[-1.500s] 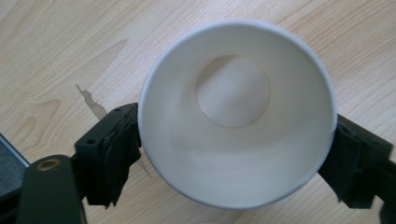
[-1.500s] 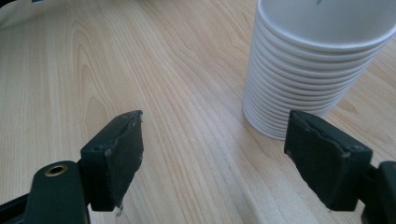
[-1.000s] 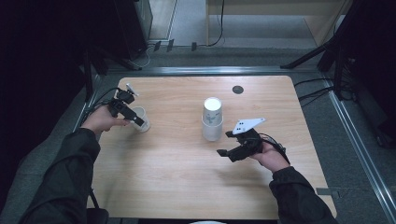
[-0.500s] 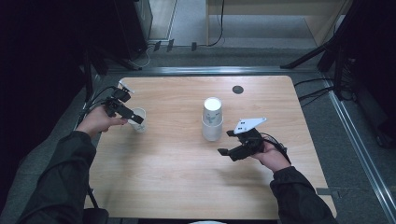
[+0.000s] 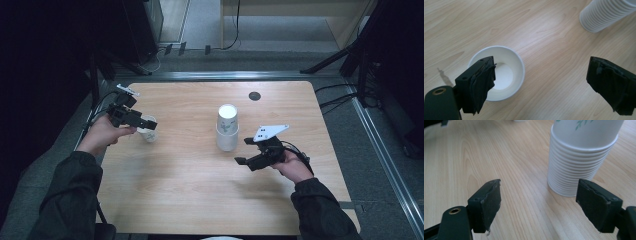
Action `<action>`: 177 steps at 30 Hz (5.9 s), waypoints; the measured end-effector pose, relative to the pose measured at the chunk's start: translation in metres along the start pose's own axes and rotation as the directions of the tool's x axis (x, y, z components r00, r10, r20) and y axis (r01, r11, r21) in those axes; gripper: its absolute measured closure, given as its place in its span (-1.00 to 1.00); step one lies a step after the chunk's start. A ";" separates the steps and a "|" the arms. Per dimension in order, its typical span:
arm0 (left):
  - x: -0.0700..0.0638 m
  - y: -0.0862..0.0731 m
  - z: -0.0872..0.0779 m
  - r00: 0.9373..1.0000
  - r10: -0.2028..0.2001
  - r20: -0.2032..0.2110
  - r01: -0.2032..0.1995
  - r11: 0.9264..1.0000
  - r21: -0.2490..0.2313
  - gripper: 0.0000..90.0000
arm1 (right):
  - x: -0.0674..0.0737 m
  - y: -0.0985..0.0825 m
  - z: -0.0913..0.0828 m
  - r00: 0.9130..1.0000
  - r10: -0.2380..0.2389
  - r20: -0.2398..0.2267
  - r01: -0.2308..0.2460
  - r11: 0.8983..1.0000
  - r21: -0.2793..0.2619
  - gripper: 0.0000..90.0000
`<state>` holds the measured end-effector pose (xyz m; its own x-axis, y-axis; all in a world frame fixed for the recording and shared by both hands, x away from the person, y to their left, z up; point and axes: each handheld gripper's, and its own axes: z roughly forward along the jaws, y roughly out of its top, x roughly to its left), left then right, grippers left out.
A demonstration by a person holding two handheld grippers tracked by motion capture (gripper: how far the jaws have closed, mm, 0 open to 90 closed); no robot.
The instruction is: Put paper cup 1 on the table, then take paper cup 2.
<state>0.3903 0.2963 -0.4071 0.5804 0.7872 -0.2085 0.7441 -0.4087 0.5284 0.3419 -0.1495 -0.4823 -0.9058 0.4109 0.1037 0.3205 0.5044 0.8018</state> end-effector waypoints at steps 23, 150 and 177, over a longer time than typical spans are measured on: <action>-0.057 -0.022 0.015 0.993 0.063 0.098 -0.052 0.992 -0.114 -0.72 | -0.008 0.013 -0.014 0.999 0.010 -0.046 -0.008 0.999 0.043 -0.65; -0.095 -0.048 0.074 0.939 0.207 0.275 -0.200 0.978 -0.052 -0.69 | -0.040 0.190 -0.013 0.985 -0.147 -0.089 0.168 0.931 0.323 -0.25; -0.096 -0.045 0.071 0.932 0.215 0.290 -0.204 0.977 -0.069 -0.68 | 0.011 0.167 -0.067 0.966 -0.203 -0.159 0.238 0.941 0.242 -0.22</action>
<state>0.3241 0.2064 -0.4694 0.7973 0.5119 -0.3197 0.5855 -0.5278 0.6153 0.3671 -0.1116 -0.3082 -0.9844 0.1733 0.0308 0.1530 0.7560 0.6364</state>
